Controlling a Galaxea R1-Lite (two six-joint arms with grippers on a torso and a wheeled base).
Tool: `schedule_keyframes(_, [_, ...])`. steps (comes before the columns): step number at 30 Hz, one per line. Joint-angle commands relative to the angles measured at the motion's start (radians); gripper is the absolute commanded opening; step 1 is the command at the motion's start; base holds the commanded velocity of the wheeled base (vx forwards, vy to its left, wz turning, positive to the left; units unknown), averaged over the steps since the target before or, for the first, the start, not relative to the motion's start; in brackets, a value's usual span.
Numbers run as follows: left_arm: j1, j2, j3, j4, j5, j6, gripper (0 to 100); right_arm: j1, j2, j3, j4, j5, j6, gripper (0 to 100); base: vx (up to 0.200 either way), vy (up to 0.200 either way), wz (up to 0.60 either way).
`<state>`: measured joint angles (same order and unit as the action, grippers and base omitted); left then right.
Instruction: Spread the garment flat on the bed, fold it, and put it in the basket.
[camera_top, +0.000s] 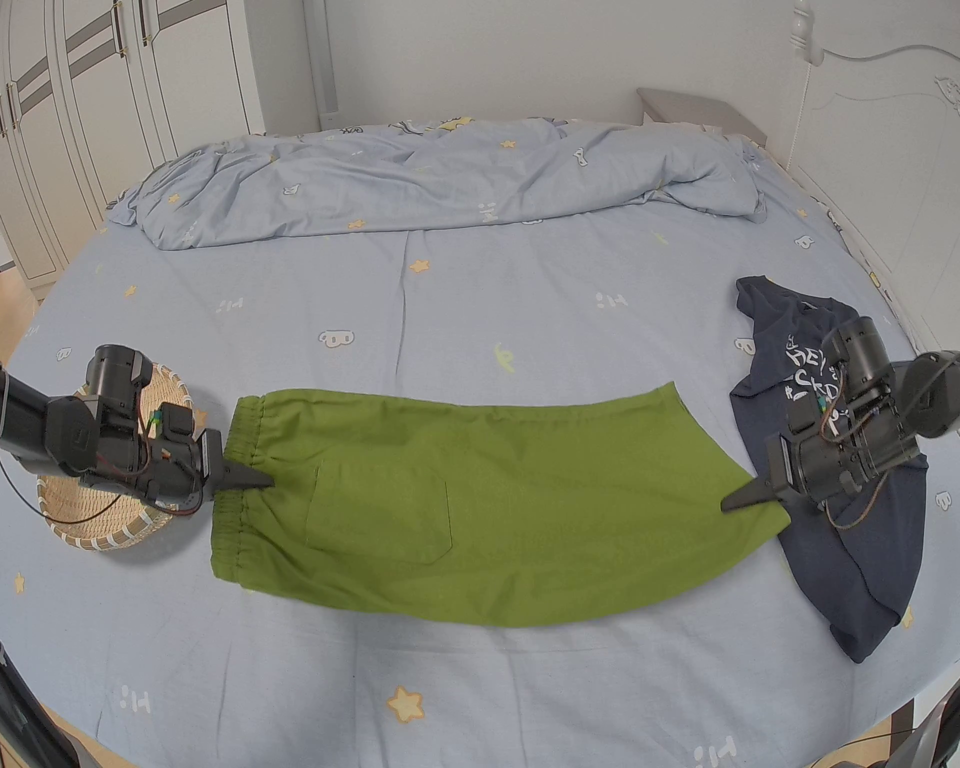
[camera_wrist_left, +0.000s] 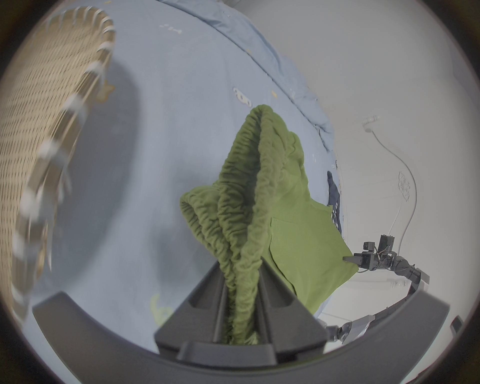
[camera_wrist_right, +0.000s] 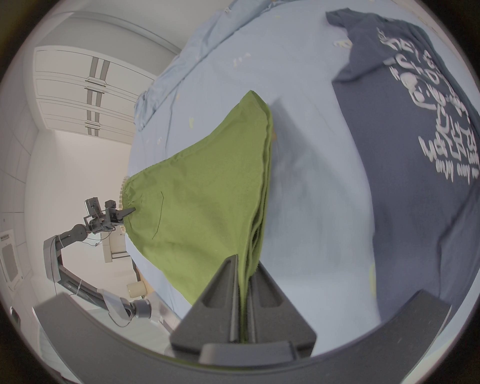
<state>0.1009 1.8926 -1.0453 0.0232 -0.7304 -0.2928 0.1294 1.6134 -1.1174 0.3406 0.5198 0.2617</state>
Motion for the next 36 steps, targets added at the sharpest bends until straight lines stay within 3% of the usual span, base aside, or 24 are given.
schedule_keyframes(1, [0.010,-0.161,0.232,0.000,0.008,0.069,0,0.013,-0.175,0.263,-0.029,0.000,-0.001,0,0.000,0.000,0.00])
schedule_keyframes(4, [0.002,-0.219,0.350,-0.006,0.011,0.073,0,0.041,-0.205,0.396,-0.111,-0.001,0.008,0,0.000,0.000,0.00])
schedule_keyframes(11, [0.000,-0.309,0.490,-0.008,0.006,0.073,0,0.065,-0.279,0.541,-0.130,-0.001,0.033,0,0.000,0.000,0.00])
schedule_keyframes(23, [-0.010,-0.314,0.516,-0.012,0.008,0.075,0,0.058,-0.290,0.657,-0.207,-0.001,0.025,0,0.000,0.000,0.00])
schedule_keyframes(24, [-0.013,-0.314,0.518,-0.012,0.009,0.076,0,0.059,-0.290,0.656,-0.209,-0.001,0.030,100,0.000,0.000,0.00])
schedule_keyframes(33, [-0.016,-0.391,0.515,0.004,0.016,0.106,0,0.047,-0.322,0.640,-0.210,0.000,0.033,100,0.000,0.000,0.00])
schedule_keyframes(36, [-0.010,-0.452,0.496,0.044,0.016,0.104,0,0.024,-0.351,0.556,-0.201,0.000,0.034,100,0.000,0.000,0.00])
